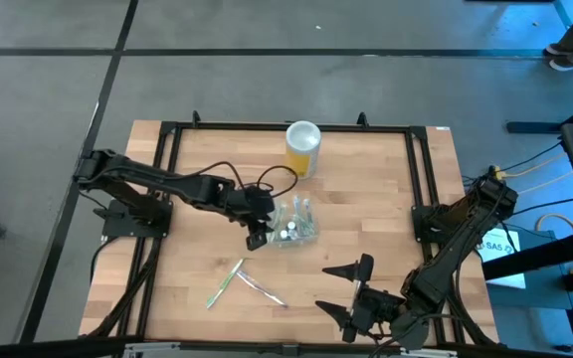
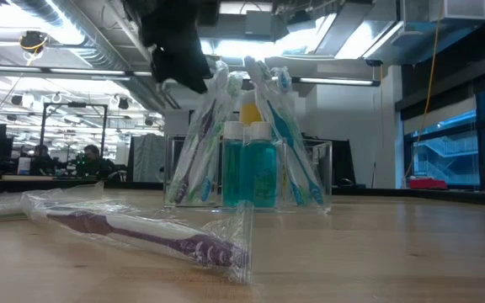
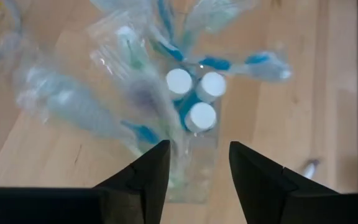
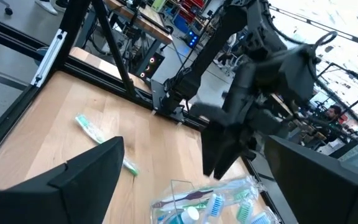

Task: Pick & Place toothbrushing station
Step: Put the purple toothbrush into the transparent organizer, then put the green toothbrush into the transparent organizer

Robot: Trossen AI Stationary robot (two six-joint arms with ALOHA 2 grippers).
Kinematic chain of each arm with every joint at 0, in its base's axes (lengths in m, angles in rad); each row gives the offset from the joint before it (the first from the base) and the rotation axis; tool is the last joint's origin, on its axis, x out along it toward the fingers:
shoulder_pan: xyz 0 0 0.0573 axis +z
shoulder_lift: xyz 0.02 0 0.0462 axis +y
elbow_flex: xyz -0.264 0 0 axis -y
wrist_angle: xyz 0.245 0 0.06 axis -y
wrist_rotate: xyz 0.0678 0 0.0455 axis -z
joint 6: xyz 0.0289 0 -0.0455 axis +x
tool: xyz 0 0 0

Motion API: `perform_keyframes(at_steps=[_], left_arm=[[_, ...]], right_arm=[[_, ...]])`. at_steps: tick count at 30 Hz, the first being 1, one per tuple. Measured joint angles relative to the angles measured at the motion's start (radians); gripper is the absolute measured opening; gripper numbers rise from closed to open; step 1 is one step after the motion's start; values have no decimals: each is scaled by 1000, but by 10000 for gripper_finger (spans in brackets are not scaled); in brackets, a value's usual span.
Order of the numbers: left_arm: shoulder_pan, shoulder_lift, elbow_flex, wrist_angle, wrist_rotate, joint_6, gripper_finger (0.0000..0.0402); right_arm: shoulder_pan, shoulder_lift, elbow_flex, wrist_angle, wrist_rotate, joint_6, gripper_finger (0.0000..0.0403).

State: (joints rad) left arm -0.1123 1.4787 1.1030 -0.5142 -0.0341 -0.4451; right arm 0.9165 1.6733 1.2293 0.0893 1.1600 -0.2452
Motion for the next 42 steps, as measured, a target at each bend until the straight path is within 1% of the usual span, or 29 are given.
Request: perform_keyframes(at_steps=[6,10,14,17,22,29,33,35,37,40,42], left_arm=[[-39,-82,0,-62,0,-22,160],[-91,-146,0,-120,1,-53,154],[-173,-201,0,-162,38,-157,148],[-251,-222,0,-189,21,-235,143],[-381,-227,0,-210,-49,-348,137],[-567,-179,1,-211,-233,-507,133],[-651,-113,1,-212,-359,-587,133],[-684,-70,1,-208,-405,-635,133],[-711,-26,1,-193,-433,-684,133],[-746,41,1,-163,-448,-742,133],[-766,80,1,-119,-454,-780,133]], right_arm=[[0,0,0,-2,0,2,394],[0,0,0,-2,-1,-30,399],[0,0,0,-1,-17,-80,393],[0,0,0,-2,-73,-70,386],[0,0,0,0,-248,-18,377],[0,0,0,-1,-504,52,374],[0,0,0,-1,-618,119,381],[0,0,0,-1,-661,171,386],[0,0,0,0,-670,214,391],[0,0,0,7,-628,258,398],[0,0,0,7,-618,295,399]])
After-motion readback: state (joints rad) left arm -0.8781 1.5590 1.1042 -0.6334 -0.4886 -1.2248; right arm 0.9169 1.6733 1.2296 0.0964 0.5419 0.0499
